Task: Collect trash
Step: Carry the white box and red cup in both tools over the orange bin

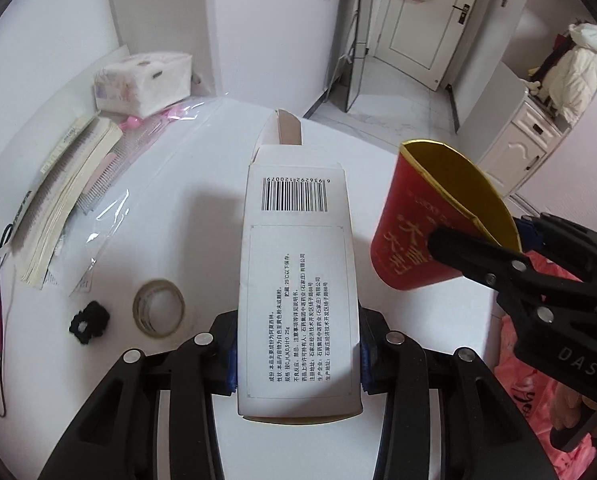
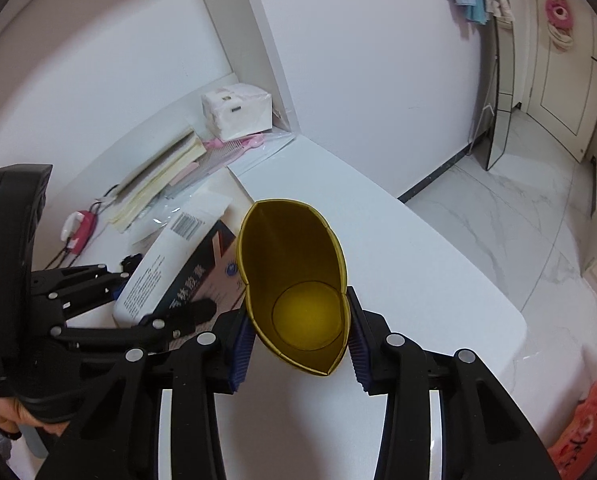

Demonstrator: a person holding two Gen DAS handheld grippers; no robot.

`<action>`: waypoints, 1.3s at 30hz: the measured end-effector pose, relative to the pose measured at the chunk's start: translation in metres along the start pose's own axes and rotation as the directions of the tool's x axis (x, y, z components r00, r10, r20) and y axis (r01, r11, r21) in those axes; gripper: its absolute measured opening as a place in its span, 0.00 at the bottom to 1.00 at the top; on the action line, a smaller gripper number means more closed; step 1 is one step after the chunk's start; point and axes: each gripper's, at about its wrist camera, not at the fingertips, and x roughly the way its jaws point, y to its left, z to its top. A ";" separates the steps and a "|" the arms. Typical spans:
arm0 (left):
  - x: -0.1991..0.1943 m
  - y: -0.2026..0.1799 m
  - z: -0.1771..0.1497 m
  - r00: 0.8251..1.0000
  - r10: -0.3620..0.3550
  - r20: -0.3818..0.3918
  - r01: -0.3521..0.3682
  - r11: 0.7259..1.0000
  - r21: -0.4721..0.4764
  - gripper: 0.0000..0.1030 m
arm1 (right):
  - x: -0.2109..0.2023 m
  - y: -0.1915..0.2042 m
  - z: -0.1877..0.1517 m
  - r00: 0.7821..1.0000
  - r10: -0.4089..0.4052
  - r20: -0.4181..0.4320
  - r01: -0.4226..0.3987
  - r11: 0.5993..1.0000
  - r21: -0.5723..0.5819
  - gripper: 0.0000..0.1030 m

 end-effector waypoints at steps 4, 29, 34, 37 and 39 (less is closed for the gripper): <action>-0.018 -0.024 -0.011 1.000 -0.019 0.011 0.018 0.999 0.037 0.42 | -0.035 -0.005 -0.021 1.000 0.003 0.018 -0.004 1.000 0.029 0.40; 0.042 -0.212 -0.089 0.958 -0.187 -0.215 0.246 0.924 0.292 0.42 | -0.158 -0.123 -0.232 0.990 -0.123 -0.068 0.140 0.895 0.424 0.41; 0.075 -0.227 -0.108 0.943 -0.174 -0.285 0.260 0.918 0.299 0.42 | -0.145 -0.143 -0.265 0.987 -0.128 -0.101 0.161 0.861 0.483 0.41; 0.100 -0.229 -0.120 0.930 -0.164 -0.330 0.263 0.923 0.282 0.42 | -0.124 -0.155 -0.284 0.986 -0.113 -0.121 0.161 0.837 0.523 0.42; 0.122 -0.228 -0.126 0.921 -0.151 -0.359 0.257 0.929 0.266 0.42 | -0.108 -0.162 -0.294 0.985 -0.099 -0.140 0.159 0.831 0.534 0.42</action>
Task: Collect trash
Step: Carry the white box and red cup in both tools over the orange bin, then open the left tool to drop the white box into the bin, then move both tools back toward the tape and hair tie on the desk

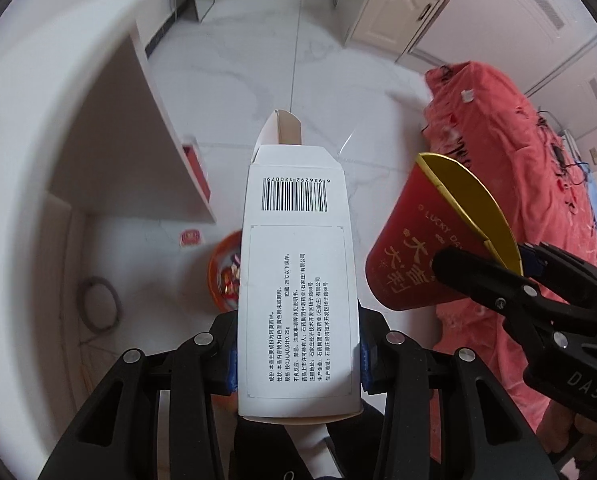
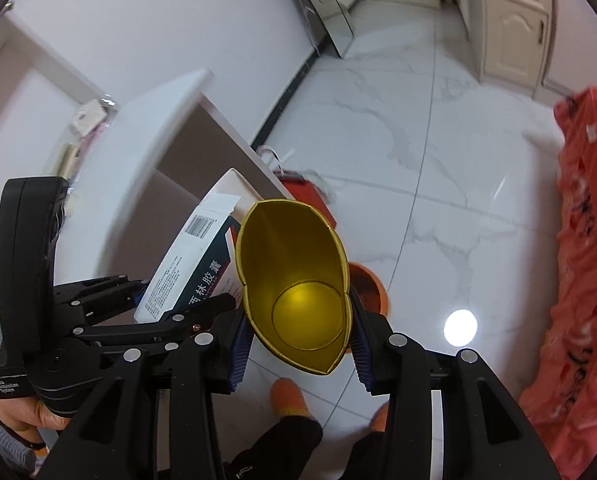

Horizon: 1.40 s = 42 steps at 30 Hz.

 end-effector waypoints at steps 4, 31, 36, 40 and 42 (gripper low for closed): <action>0.034 0.007 -0.001 0.999 0.003 -0.048 -0.004 1.000 -0.027 0.42 | 0.044 -0.011 -0.006 0.999 -0.007 -0.046 0.007 1.000 0.014 0.42; 0.127 0.061 -0.005 0.982 0.027 -0.188 -0.037 0.998 -0.053 0.50 | 0.178 -0.029 -0.009 0.983 -0.025 -0.181 0.032 0.999 0.033 0.57; 0.123 0.067 -0.007 0.983 0.034 -0.181 -0.046 0.997 -0.066 0.50 | 0.182 -0.027 -0.008 0.981 -0.015 -0.193 0.021 0.999 0.029 0.58; 0.122 0.066 -0.009 0.982 0.042 -0.186 -0.056 0.996 -0.069 0.50 | 0.179 -0.022 -0.006 0.981 -0.016 -0.195 0.020 1.000 0.021 0.58; 0.119 0.066 -0.010 0.982 0.042 -0.184 -0.056 0.996 -0.070 0.50 | 0.176 -0.020 -0.006 0.982 -0.017 -0.190 0.020 1.000 0.018 0.61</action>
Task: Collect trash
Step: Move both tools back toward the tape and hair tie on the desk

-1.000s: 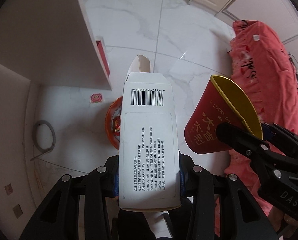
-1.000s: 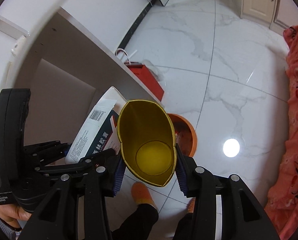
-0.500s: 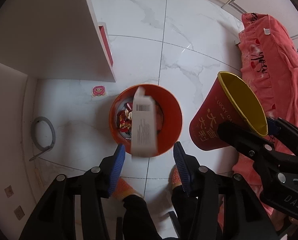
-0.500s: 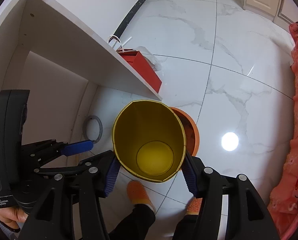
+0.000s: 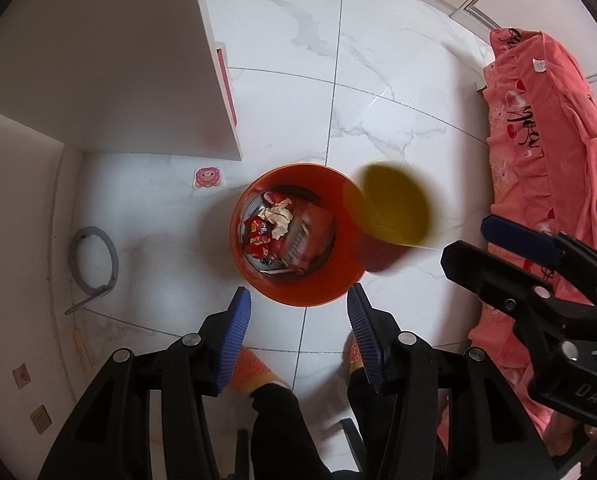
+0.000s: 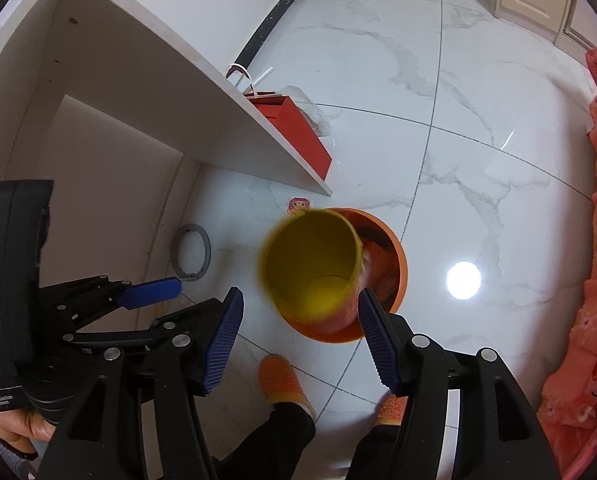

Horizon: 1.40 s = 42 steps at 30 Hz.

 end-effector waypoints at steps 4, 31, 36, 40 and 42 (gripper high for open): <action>-0.007 -0.002 -0.003 1.000 -0.001 0.006 0.001 1.000 -0.006 0.51 | -0.011 0.004 0.000 1.000 -0.005 0.002 0.005 1.000 -0.004 0.61; -0.263 -0.035 -0.082 0.901 0.120 0.417 -0.105 0.993 -0.060 0.65 | -0.284 0.117 -0.035 0.956 0.133 0.263 -0.057 0.959 -0.279 0.61; -0.296 -0.015 -0.105 0.862 0.187 0.471 -0.133 0.980 -0.145 0.68 | -0.301 0.148 -0.031 0.943 0.185 0.277 -0.078 0.932 -0.355 0.61; -0.307 0.003 -0.120 0.843 0.239 0.481 -0.150 0.964 -0.218 0.68 | -0.305 0.181 -0.029 0.938 0.225 0.263 -0.095 0.897 -0.431 0.61; -0.313 0.011 -0.127 0.837 0.256 0.484 -0.150 0.958 -0.246 0.68 | -0.305 0.200 -0.029 0.937 0.244 0.248 -0.104 0.878 -0.467 0.62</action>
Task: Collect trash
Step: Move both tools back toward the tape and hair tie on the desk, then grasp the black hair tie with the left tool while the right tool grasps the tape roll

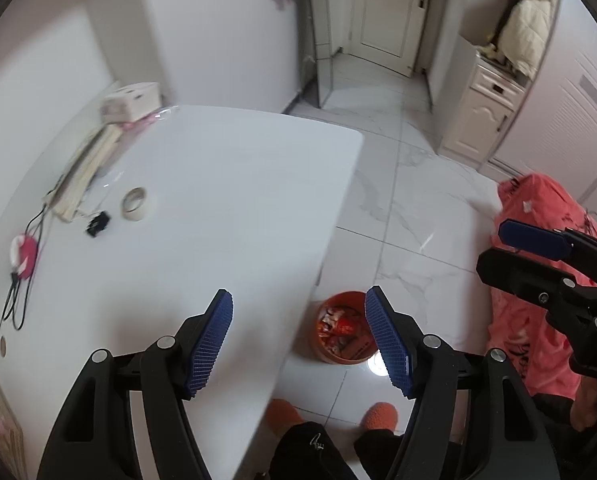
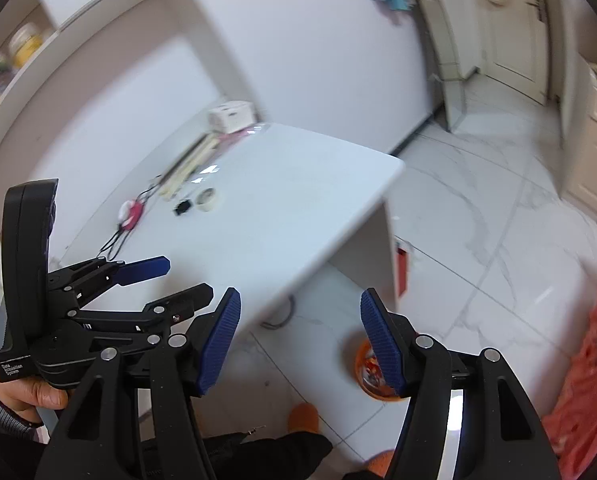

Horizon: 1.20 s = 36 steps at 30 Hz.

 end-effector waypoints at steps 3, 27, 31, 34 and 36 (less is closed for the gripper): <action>-0.006 0.024 -0.001 0.999 0.033 0.004 -0.032 0.998 -0.049 0.68 | 0.012 0.027 0.012 0.999 0.031 -0.007 -0.031 0.998 -0.050 0.64; 0.056 0.229 0.020 0.993 0.096 -0.076 -0.109 0.974 -0.199 0.68 | 0.209 0.151 0.094 0.990 0.062 -0.129 -0.088 0.974 -0.209 0.64; 0.085 0.252 0.031 0.993 0.074 -0.090 -0.089 0.981 -0.172 0.68 | 0.248 0.157 0.101 0.989 0.036 -0.147 -0.067 0.975 -0.214 0.64; 0.107 0.264 0.037 0.992 0.063 -0.110 -0.078 0.987 -0.139 0.68 | 0.273 0.158 0.105 0.988 0.011 -0.154 -0.047 0.973 -0.228 0.64; 0.119 0.270 0.039 0.991 0.051 -0.122 -0.066 0.990 -0.122 0.68 | 0.290 0.158 0.108 0.987 -0.008 -0.163 -0.031 0.972 -0.234 0.64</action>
